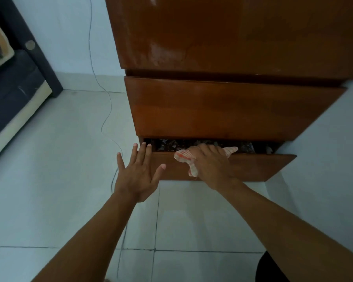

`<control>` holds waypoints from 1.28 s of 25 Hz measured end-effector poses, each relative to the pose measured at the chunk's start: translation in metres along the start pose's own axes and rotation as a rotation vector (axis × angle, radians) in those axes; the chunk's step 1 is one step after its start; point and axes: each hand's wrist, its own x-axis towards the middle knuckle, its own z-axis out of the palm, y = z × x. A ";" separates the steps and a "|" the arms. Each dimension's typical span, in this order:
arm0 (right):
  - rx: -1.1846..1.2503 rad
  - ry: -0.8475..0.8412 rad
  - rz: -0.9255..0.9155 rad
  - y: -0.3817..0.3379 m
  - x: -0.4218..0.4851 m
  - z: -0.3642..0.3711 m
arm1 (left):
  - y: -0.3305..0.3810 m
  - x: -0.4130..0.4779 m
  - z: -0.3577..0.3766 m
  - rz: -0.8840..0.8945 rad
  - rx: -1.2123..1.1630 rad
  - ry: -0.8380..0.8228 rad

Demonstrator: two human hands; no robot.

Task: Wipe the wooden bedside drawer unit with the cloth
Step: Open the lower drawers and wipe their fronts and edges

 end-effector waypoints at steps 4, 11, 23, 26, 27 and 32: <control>-0.007 -0.012 0.038 0.052 -0.027 -0.010 | -0.003 -0.001 0.001 0.015 0.034 0.007; -0.312 -0.200 0.147 0.184 -0.088 -0.008 | 0.001 0.000 0.004 -0.012 0.001 0.025; 0.289 0.188 0.508 0.159 -0.081 -0.022 | -0.002 0.001 -0.010 -0.011 -0.083 -0.078; 0.429 0.420 0.258 0.080 -0.068 -0.032 | -0.009 -0.002 -0.010 0.031 -0.097 -0.063; 0.431 0.450 0.171 0.044 -0.057 -0.034 | -0.012 -0.004 -0.007 0.054 -0.077 -0.040; 0.314 0.366 0.041 -0.089 0.008 0.007 | -0.025 -0.016 0.014 0.109 0.007 0.063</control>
